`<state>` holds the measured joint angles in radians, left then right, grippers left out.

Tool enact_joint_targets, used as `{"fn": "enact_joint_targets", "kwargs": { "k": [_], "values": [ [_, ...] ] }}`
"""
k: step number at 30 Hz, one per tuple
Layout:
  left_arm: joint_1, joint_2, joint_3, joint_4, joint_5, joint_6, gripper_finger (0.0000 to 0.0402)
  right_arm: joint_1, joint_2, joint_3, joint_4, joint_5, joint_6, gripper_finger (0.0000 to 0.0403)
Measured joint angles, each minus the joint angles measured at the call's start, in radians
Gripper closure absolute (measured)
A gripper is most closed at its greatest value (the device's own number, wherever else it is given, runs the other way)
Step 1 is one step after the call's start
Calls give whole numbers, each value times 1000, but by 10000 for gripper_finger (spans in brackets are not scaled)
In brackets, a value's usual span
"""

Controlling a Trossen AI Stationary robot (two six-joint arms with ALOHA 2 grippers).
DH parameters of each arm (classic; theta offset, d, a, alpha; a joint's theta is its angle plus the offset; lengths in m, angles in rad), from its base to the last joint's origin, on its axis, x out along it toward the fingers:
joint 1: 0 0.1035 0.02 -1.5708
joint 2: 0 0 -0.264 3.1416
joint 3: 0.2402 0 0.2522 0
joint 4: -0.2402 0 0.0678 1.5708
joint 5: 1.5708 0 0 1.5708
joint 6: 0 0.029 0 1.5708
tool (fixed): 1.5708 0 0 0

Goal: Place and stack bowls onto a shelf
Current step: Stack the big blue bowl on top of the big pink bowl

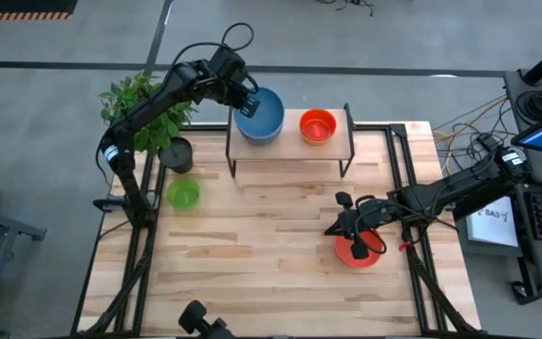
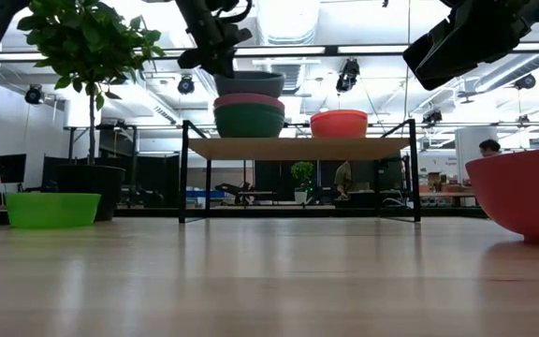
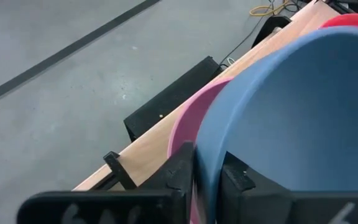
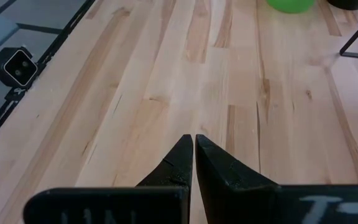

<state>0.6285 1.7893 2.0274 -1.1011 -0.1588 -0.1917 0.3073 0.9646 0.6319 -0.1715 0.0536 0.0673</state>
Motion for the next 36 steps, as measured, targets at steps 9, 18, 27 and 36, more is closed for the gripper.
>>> {"fn": "enact_joint_targets", "kwargs": {
  "k": [9,18,27,36],
  "values": [
    [0,0,0,4,0,28,312,0,0,0,0,0,0,394],
    [-33,-4,0,4,44,140,289,0,0,0,0,0,-8,394],
    [-40,-8,37,1,35,214,311,0,0,0,8,0,-16,394],
    [-53,-9,-4,-1,54,322,325,0,0,0,15,0,-26,394]
  ]
}}
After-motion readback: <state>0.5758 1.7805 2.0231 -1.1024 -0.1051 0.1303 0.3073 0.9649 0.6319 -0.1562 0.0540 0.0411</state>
